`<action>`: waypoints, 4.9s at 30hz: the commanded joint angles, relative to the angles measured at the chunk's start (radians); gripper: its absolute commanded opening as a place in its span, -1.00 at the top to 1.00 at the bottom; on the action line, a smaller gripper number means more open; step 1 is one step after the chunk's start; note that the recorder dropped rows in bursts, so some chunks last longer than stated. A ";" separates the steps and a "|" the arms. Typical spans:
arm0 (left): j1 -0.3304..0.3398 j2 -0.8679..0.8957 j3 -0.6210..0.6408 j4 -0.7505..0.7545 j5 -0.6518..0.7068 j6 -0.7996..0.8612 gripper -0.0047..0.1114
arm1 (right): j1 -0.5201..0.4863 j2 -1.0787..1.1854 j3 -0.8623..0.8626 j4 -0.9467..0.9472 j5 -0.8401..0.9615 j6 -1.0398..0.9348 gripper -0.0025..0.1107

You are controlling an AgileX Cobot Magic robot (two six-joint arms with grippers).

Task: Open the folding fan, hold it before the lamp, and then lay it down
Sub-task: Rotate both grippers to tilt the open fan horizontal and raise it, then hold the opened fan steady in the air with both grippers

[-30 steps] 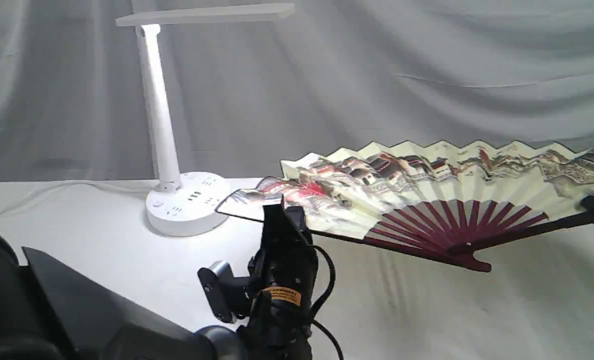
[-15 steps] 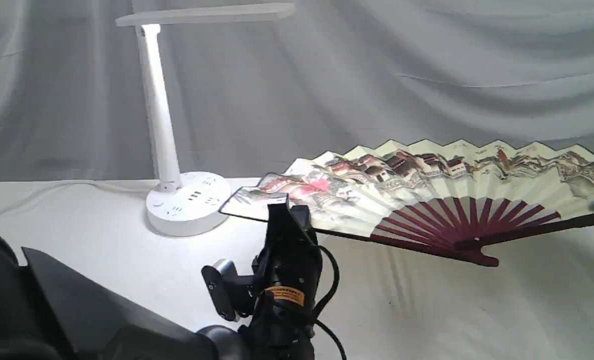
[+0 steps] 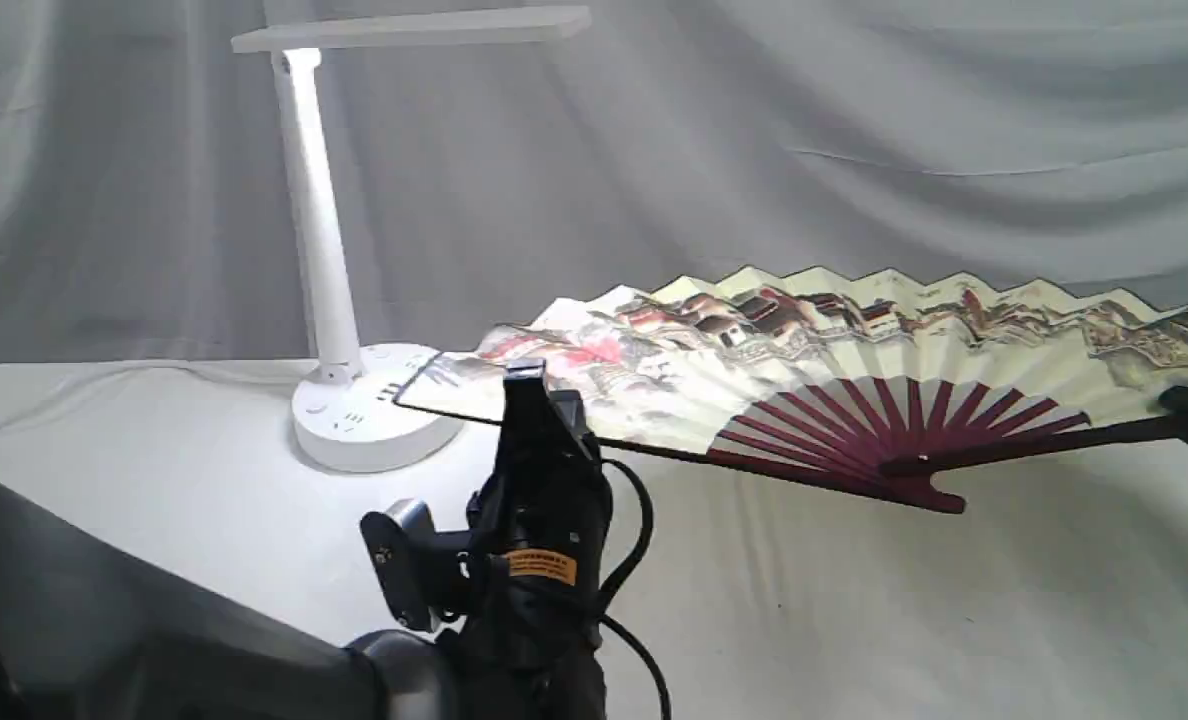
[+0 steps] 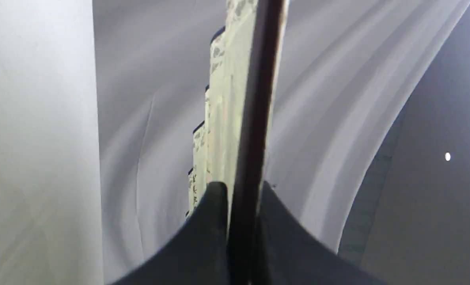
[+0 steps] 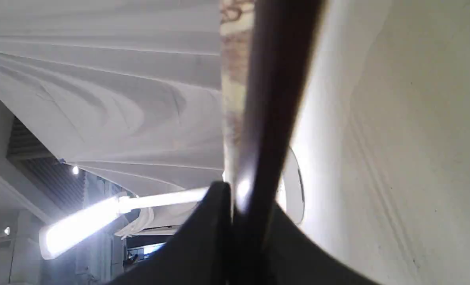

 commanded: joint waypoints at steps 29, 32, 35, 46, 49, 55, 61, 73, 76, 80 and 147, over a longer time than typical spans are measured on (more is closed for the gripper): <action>0.235 -0.262 0.342 -0.047 -0.076 -0.088 0.91 | 0.409 -0.002 -0.203 -0.002 -0.198 0.136 0.96; 0.265 -0.296 0.357 -0.038 -0.076 -0.098 0.91 | 0.445 -0.002 -0.238 -0.002 -0.228 0.160 0.96; 0.294 -0.332 0.366 -0.031 -0.076 -0.098 0.91 | 0.479 -0.002 -0.277 -0.002 -0.248 0.183 0.96; 0.383 -0.445 0.372 0.017 -0.076 -0.082 0.91 | 0.562 -0.002 -0.414 -0.002 -0.273 0.256 0.96; 0.404 -0.471 0.372 0.019 -0.076 -0.080 0.91 | 0.572 -0.002 -0.435 -0.002 -0.278 0.270 0.96; 0.406 -0.507 0.372 0.019 -0.055 -0.077 0.91 | 0.582 -0.005 -0.440 -0.002 -0.286 0.282 0.96; 0.400 -0.509 0.388 0.022 -0.061 -0.080 0.91 | 0.582 -0.005 -0.440 -0.002 -0.284 0.288 0.96; 0.400 -0.540 0.452 0.034 -0.061 -0.084 0.91 | 0.582 -0.009 -0.440 -0.002 -0.231 0.305 0.96; 0.400 -0.556 0.452 0.040 -0.061 -0.084 0.91 | 0.582 -0.024 -0.440 -0.002 -0.231 0.303 0.96; 0.400 -0.566 0.452 0.040 -0.060 -0.079 0.91 | 0.582 -0.054 -0.440 -0.002 -0.242 0.300 0.96; 0.400 -0.586 0.452 0.063 -0.053 -0.140 0.91 | 0.582 -0.073 -0.440 -0.002 -0.226 0.298 0.96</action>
